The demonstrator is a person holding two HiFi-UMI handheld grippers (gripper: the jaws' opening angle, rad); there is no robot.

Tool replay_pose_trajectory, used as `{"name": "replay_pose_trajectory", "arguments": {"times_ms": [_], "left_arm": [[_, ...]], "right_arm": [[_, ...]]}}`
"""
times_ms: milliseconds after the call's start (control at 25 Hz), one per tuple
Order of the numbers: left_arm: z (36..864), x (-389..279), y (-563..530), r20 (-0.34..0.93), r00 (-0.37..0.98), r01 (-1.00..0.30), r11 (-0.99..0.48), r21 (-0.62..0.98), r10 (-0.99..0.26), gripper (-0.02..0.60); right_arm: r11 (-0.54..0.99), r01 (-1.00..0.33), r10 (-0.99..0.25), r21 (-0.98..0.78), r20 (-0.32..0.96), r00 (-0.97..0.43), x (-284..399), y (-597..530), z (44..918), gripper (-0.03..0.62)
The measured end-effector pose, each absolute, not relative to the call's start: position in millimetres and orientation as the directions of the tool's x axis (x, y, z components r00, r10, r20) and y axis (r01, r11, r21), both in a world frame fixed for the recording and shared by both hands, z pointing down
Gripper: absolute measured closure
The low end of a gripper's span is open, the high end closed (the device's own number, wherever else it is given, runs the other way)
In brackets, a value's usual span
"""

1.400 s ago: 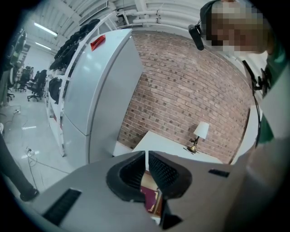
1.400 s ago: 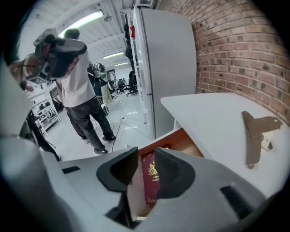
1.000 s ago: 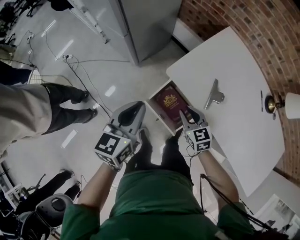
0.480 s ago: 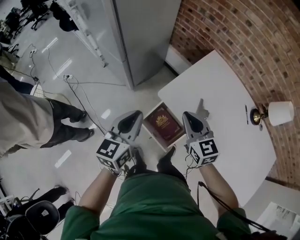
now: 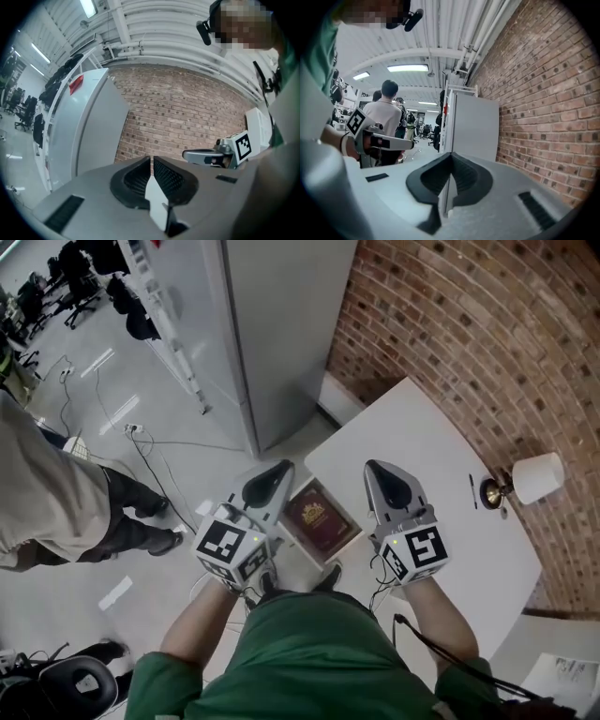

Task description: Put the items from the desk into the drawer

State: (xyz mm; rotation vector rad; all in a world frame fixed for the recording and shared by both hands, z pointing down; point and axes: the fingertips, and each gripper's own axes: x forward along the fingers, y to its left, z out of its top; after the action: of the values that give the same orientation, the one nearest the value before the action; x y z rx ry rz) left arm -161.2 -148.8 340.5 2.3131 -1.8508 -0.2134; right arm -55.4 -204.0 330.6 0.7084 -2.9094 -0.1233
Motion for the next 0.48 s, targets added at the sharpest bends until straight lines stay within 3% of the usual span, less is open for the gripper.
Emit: {"name": "replay_pose_trajectory", "arguments": {"times_ms": [200,480], "left_arm": [[288,-157,-144,-0.089,0.211,-0.955,-0.225,0.194,-0.973,0.566],[241,-148,-137,-0.179,0.226,-0.96,-0.25,0.127,-0.958,0.566]], "right_arm": [[0.878,-0.444,-0.45,0.176,-0.011,-0.893,-54,-192,277,0.591],[0.865,-0.464,-0.455,0.188,-0.093,-0.886,-44,-184,237,0.591]]}}
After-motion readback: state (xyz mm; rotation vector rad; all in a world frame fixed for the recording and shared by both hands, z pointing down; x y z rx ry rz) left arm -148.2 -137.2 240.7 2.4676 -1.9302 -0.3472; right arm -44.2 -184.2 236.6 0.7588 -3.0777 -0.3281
